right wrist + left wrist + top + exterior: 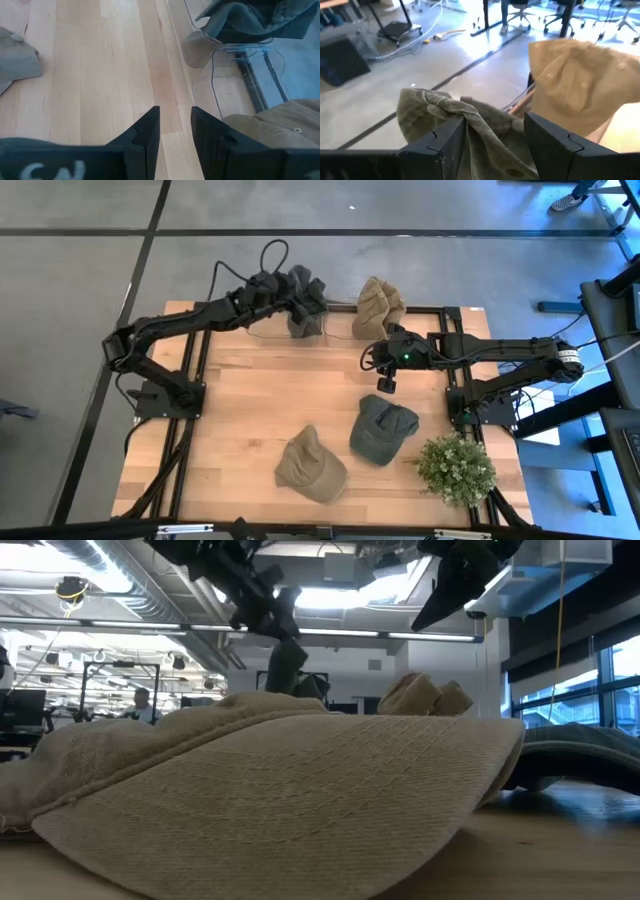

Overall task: Pick & Place hat
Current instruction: Put the left black cap into the left transparent bin, then put the brown cap into the right transparent bin

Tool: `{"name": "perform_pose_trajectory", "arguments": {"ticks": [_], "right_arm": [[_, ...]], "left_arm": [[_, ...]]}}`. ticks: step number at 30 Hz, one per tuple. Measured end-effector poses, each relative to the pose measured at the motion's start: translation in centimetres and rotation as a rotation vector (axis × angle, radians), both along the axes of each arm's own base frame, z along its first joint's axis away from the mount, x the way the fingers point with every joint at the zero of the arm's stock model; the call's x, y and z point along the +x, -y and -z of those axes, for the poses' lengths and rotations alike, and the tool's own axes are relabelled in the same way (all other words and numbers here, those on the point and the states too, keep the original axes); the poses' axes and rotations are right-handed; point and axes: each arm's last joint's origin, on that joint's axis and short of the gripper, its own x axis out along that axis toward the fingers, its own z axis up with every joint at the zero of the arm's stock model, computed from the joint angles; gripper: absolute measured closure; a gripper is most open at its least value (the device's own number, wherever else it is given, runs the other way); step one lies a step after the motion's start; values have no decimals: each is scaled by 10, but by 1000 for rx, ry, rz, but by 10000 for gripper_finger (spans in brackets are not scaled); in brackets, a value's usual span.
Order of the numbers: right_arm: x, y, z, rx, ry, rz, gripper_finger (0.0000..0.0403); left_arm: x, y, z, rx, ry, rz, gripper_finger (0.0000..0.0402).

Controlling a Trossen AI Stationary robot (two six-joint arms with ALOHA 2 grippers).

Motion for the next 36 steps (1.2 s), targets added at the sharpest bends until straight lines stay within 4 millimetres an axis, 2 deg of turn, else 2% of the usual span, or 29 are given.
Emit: {"name": "perform_pose_trajectory", "arguments": {"ticks": [5,10,14,19,24,26,29,33,36], "right_arm": [[0,0,0,0,2,0,292],[0,0,0,2,5,2,292],[0,0,0,16,10,16,292],[0,0,0,15,8,15,292],[0,0,0,15,3,15,292],[-1,0,1,16,-3,15,292],[-1,0,1,16,-14,16,292],[-2,0,2,16,-17,14,292],[-2,0,2,15,-17,15,292]], "left_arm": [[0,4,2,-54,-6,113,209],[8,-4,24,-85,-101,88,209],[11,-9,29,-60,-132,92,209],[11,-9,23,-33,-98,92,210],[3,-3,5,23,-59,116,210],[1,4,-3,26,-33,165,210],[2,24,-7,-10,-36,354,210],[10,60,7,-205,-111,628,210],[13,92,17,-356,-182,688,210]]}}
